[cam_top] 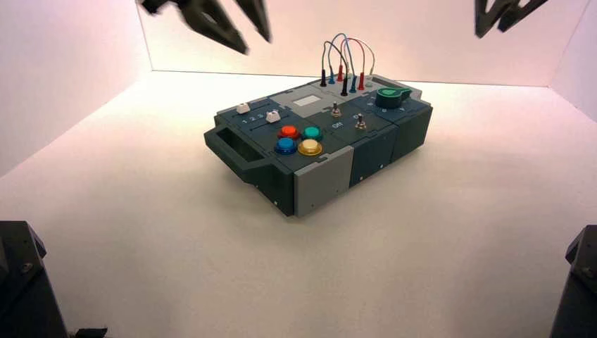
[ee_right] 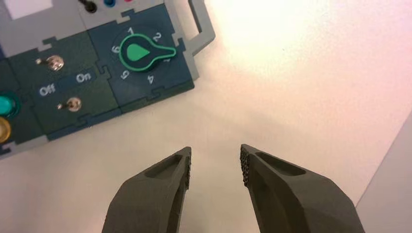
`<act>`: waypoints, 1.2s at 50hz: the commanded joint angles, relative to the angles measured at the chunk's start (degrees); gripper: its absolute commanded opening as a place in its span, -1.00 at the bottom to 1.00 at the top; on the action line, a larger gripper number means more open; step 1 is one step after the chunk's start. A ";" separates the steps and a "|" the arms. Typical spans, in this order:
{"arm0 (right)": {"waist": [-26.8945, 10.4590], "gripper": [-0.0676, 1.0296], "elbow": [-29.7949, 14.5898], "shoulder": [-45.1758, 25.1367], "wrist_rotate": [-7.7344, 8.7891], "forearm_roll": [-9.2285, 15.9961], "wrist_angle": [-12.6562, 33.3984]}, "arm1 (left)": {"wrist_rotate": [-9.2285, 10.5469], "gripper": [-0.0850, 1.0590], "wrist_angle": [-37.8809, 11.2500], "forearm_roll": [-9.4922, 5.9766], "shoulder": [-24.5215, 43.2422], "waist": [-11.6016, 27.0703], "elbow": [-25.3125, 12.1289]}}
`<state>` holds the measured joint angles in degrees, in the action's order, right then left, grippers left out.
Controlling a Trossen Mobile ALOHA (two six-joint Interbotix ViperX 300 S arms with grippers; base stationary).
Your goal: Flip the top switch on with the left gripper.
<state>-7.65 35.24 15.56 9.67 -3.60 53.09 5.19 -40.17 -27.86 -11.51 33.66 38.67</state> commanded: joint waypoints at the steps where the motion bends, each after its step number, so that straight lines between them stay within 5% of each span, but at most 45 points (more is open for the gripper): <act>1: 0.09 0.13 -2.72 -2.20 0.35 -0.26 -2.02 | 0.09 -0.17 0.09 0.18 4.39 2.29 -6.06; 15: 0.09 0.14 -7.65 -8.35 2.11 0.53 -2.55 | -4.04 -0.42 -3.16 0.35 8.17 3.34 -10.37; 19: 0.26 0.14 -10.20 -11.43 3.43 2.29 -2.99 | -9.49 -0.42 -4.48 0.35 9.14 3.78 -12.22; 36: 3.60 0.14 -16.79 -19.25 3.69 2.37 -4.04 | -27.86 -0.41 -9.32 0.44 12.48 3.87 -19.95; 49: 3.87 0.14 -18.63 -24.52 3.69 3.16 -5.19 | -31.11 -0.33 -14.50 2.11 20.74 3.96 -25.40; 54: 3.87 0.14 -19.16 -25.40 3.87 3.16 -5.45 | -32.34 -0.38 -14.68 3.69 21.97 3.96 -26.19; 55: 3.87 0.14 -19.69 -25.84 4.31 3.16 -5.45 | -34.37 -0.47 -14.68 5.54 22.32 3.96 -26.81; 60: 3.87 0.14 -20.48 -26.54 4.66 3.60 -5.45 | -36.30 -0.47 -14.50 7.47 22.32 3.96 -27.25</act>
<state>-3.78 17.05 -11.51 13.71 -0.62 48.08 -29.44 -54.84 -22.06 11.87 37.53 13.45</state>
